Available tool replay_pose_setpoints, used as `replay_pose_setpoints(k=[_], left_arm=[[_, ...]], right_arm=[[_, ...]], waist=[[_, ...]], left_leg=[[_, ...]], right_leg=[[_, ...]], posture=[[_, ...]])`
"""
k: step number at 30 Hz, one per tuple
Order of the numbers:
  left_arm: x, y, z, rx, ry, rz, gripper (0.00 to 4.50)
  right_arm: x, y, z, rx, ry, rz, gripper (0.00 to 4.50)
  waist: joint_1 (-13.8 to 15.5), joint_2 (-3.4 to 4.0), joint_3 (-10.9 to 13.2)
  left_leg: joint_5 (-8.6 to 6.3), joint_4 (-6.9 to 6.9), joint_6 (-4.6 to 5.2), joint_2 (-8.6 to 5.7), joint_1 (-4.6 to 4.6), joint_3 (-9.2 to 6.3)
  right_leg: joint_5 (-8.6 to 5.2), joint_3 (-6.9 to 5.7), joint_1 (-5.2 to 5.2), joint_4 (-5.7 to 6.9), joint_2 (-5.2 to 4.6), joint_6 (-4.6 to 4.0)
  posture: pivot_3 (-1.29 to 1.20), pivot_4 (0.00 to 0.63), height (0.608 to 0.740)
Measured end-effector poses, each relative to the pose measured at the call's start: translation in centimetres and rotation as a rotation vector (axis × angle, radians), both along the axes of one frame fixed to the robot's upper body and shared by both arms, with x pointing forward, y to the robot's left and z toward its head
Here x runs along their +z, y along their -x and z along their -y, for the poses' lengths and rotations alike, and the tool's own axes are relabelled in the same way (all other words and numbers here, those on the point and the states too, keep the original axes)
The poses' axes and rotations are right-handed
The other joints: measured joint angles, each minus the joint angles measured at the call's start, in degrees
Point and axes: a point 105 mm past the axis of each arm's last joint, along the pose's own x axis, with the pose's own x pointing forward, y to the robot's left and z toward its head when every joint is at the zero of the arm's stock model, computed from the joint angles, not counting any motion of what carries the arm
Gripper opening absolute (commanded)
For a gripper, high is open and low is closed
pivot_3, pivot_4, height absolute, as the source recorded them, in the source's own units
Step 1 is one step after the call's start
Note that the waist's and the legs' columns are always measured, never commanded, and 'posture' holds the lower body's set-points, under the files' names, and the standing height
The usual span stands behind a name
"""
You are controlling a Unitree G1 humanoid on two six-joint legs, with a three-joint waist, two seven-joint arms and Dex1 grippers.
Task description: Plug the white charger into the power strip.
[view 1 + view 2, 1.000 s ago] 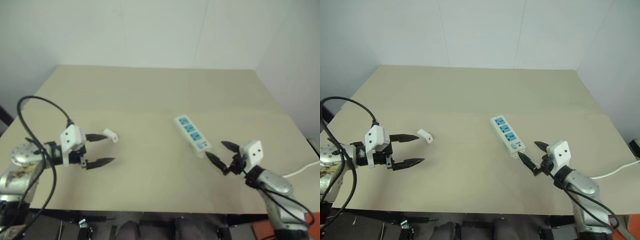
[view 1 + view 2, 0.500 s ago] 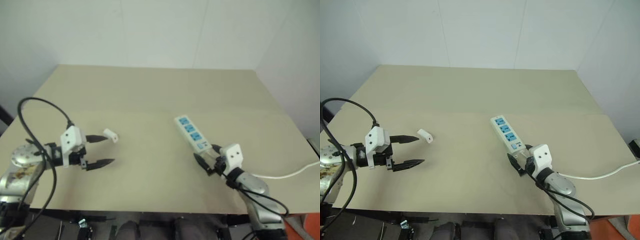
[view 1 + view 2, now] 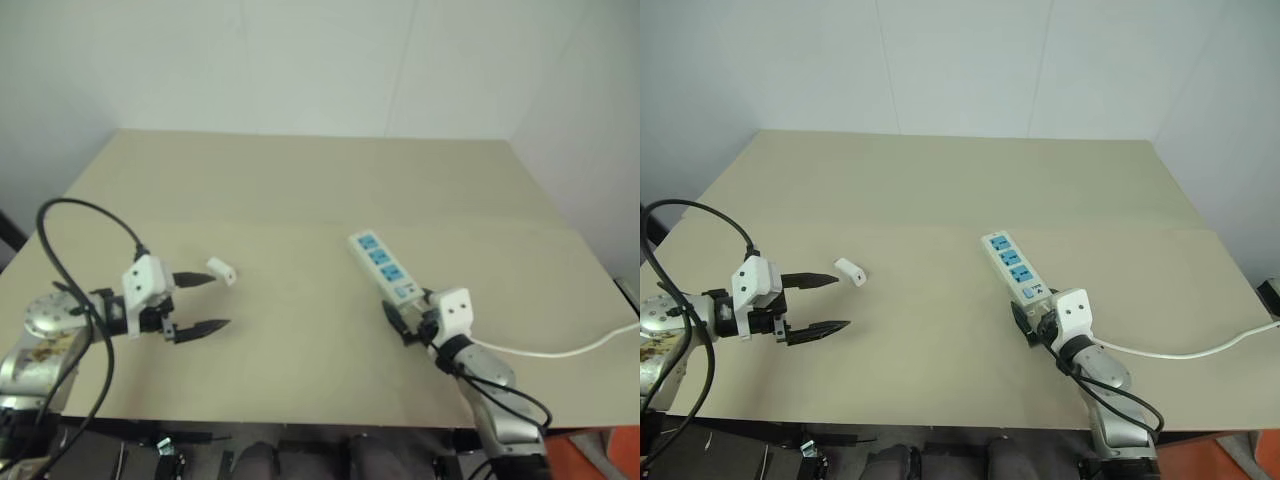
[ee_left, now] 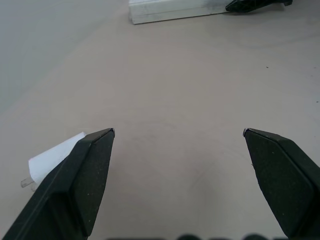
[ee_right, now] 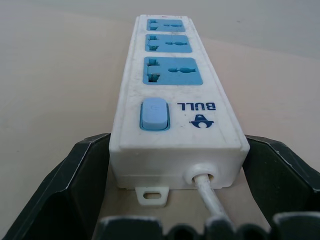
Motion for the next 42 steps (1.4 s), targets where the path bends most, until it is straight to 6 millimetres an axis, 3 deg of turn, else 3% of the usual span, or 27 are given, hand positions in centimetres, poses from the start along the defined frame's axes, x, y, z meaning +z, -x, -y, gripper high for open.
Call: replay_pose_setpoints(k=[4,15,20,27,32,37,42], left_arm=[[0.0,0.0,0.0,0.000,0.000,0.000,4.50],[0.0,0.0,0.1,-0.001,0.005,0.000,4.50],[0.1,-0.1,0.1,-0.006,0.006,0.005,4.50],[2.4,-1.5,-0.8,-0.009,-0.010,0.055,4.50],[4.4,-2.9,0.1,-0.087,-0.054,0.126,4.50],[6.9,-4.6,1.5,-0.186,-0.142,0.165,4.50],[7.5,-6.0,2.3,-0.288,-0.422,0.127,4.50]], right_arm=[[0.0,-0.1,0.0,-0.006,0.006,0.000,3.42],[-0.1,-0.4,-0.3,0.010,0.028,0.007,3.42],[0.0,1.0,-0.2,0.225,0.053,-0.011,3.42],[1.1,2.3,0.0,0.598,0.114,-0.024,3.42],[1.8,2.2,-2.4,0.857,0.131,0.000,3.42],[0.4,1.4,-5.4,1.029,0.157,-0.040,3.42],[0.4,0.2,-5.8,1.091,0.178,-0.058,3.42]], waist=[[0.0,-0.03,0.0],[-0.1,-0.21,-0.2],[0.0,-0.20,-0.2],[0.0,-0.21,-0.2],[-0.1,-0.21,-0.2],[0.0,-0.22,-0.1],[-0.1,-0.22,-0.1]], left_leg=[[0.00,0.00,0.00,0.02,0.01,0.00],[0.00,0.00,0.00,0.05,0.04,0.00],[0.00,0.00,0.00,0.04,-0.01,0.01],[0.00,0.00,0.00,0.05,0.03,-0.01],[0.00,0.02,0.00,0.06,0.03,-0.02],[0.01,0.04,0.00,0.08,-0.04,-0.08],[0.00,0.09,0.00,0.07,-0.04,-0.08]], right_leg=[[0.00,0.00,0.01,0.00,0.03,0.00],[0.00,0.01,0.02,0.00,0.06,0.00],[0.00,0.01,0.00,-0.02,0.06,0.00],[-0.06,0.00,0.03,-0.02,0.13,0.10],[-0.03,0.02,0.02,0.00,0.19,0.07],[0.16,0.00,-0.01,0.01,0.27,-0.26],[0.18,0.01,0.01,0.01,0.28,-0.30]], posture=[[0.00,0.150,0.740],[0.00,0.150,0.740],[0.00,0.150,0.740],[0.00,0.150,0.740],[0.00,0.150,0.740],[0.00,0.150,0.740],[0.00,0.150,0.740]])
